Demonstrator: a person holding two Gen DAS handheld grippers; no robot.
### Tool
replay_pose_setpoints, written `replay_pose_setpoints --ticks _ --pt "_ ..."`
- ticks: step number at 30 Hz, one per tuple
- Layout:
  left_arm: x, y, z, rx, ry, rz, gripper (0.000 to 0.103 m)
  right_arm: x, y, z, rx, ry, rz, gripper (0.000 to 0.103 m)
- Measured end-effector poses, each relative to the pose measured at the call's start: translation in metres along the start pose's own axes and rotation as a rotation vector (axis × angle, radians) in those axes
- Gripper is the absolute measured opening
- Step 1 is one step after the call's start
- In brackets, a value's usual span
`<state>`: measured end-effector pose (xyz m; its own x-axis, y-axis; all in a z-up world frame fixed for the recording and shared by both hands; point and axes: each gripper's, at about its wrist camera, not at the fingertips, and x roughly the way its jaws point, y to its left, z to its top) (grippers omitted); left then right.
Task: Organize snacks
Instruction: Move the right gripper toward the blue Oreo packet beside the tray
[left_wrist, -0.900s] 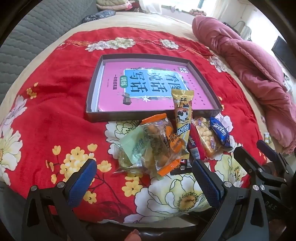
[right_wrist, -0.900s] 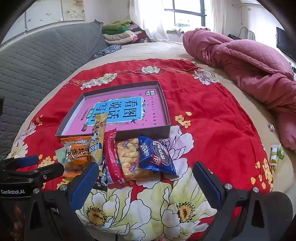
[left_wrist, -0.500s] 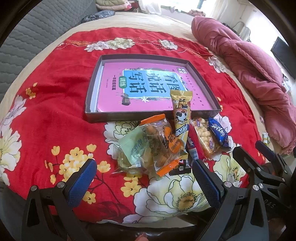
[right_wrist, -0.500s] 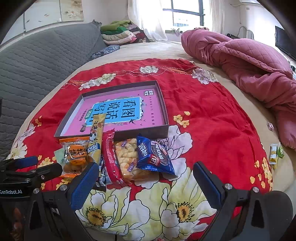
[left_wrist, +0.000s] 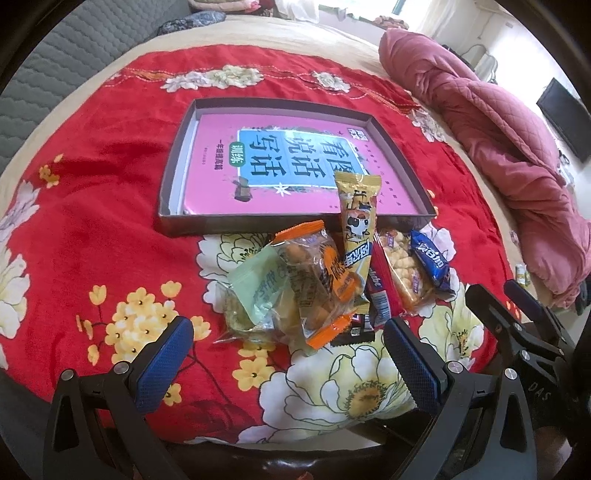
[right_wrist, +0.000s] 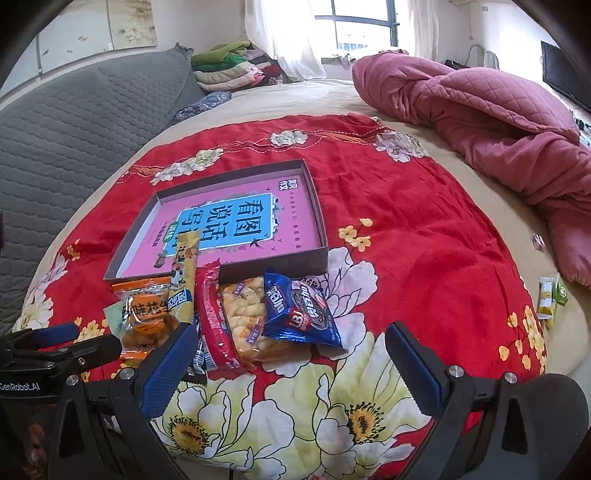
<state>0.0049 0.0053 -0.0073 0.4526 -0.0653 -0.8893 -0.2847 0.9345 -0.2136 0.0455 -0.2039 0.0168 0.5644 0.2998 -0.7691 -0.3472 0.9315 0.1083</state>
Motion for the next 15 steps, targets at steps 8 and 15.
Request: replay_pose_setpoints --ticks 8,15 --pt "0.008 -0.005 0.005 -0.007 0.046 -0.079 0.102 0.009 -0.015 0.002 0.049 0.013 -0.002 0.102" --pt "0.012 -0.013 0.012 0.017 0.036 -0.129 0.101 0.019 -0.023 0.004 0.061 0.02 0.001 0.102"
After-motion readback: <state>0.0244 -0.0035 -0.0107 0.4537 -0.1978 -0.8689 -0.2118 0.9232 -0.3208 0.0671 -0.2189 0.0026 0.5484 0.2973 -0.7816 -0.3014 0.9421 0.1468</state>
